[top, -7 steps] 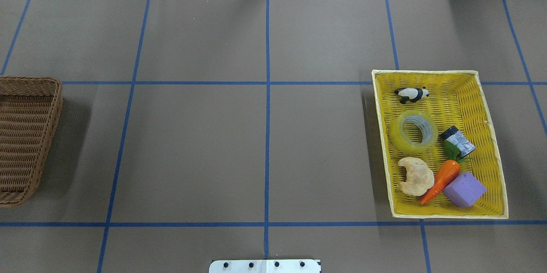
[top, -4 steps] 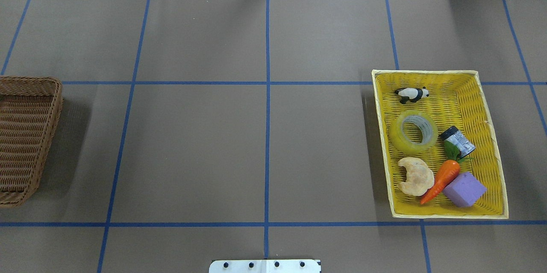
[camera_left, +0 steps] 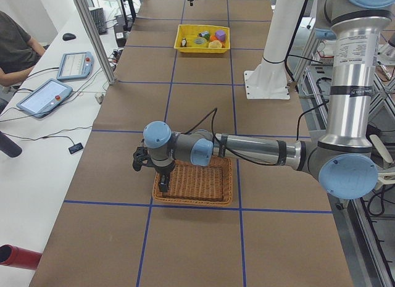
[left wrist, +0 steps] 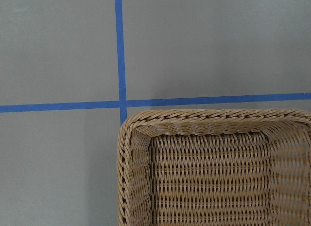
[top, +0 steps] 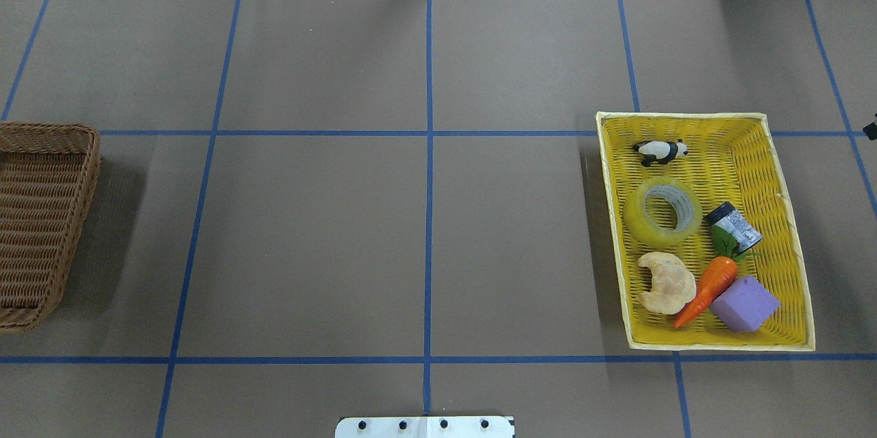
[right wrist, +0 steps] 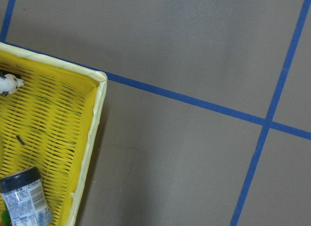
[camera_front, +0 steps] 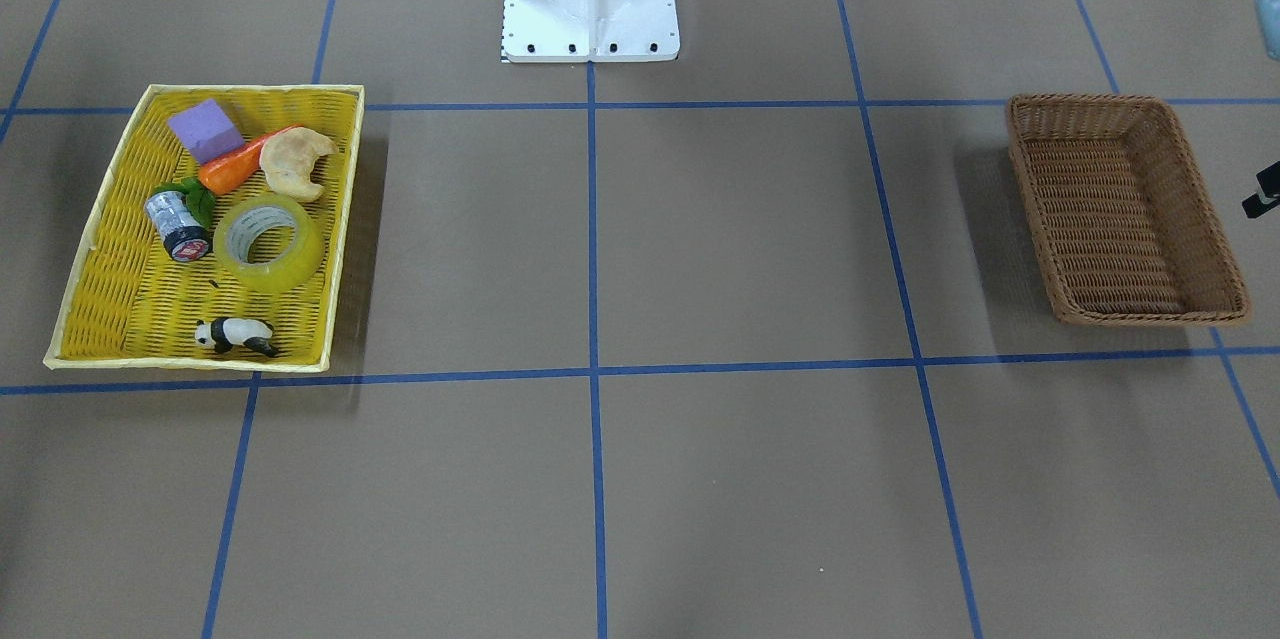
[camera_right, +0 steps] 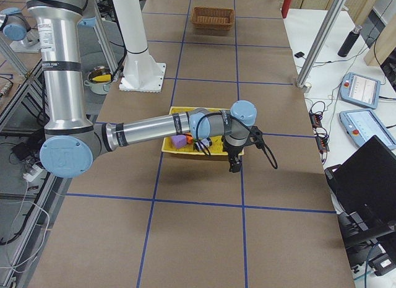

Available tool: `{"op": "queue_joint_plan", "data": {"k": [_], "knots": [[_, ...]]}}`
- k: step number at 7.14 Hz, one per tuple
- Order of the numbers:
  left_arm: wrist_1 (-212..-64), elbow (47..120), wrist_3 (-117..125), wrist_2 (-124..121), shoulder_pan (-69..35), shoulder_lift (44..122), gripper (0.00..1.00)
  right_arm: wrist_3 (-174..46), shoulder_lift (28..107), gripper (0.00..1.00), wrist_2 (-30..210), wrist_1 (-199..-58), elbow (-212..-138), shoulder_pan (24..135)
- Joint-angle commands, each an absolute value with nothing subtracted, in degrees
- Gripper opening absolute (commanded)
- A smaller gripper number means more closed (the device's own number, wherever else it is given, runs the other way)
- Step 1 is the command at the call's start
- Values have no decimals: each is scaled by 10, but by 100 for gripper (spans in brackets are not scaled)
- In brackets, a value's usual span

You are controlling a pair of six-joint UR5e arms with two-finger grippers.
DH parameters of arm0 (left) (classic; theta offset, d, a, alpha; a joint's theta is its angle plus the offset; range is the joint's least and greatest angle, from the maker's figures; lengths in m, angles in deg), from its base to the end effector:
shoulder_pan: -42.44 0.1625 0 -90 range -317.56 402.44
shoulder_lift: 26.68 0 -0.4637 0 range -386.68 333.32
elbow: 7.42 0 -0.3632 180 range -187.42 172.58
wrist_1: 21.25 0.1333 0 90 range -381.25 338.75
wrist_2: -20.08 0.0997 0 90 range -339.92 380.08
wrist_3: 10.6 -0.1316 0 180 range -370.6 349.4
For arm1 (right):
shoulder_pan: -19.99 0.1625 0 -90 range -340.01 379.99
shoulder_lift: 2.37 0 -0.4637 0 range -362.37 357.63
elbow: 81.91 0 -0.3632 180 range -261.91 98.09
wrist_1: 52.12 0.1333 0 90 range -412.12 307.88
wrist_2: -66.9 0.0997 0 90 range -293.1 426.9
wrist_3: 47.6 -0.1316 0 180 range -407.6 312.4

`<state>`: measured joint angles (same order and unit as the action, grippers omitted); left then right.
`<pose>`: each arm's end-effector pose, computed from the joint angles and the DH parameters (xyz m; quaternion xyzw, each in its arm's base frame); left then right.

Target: Move tape to another basket

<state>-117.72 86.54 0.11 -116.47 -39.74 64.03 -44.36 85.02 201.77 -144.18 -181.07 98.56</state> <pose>0.0283 -0.4837 0.6661 0.0247 0.4025 0.0153 0.9150 -0.0576 -0.4890 0.6267 0.0509 -0.3849 -0.1496 0.9093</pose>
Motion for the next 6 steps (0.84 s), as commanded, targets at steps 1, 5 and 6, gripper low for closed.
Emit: {"op": "queue_joint_plan", "data": {"k": [1, 5, 6], "knots": [[-1176, 866, 1, -1165, -397, 640, 98, -442, 853, 100, 2050, -1428, -1811, 964], [-1175, 877, 4, -1165, -397, 640, 98, -477, 825, 100, 2075, -1391, -1816, 885], [-1172, 888, 5, -1175, -396, 633, 98, -553, 824, 100, 2070, -1324, -1816, 846]]}}
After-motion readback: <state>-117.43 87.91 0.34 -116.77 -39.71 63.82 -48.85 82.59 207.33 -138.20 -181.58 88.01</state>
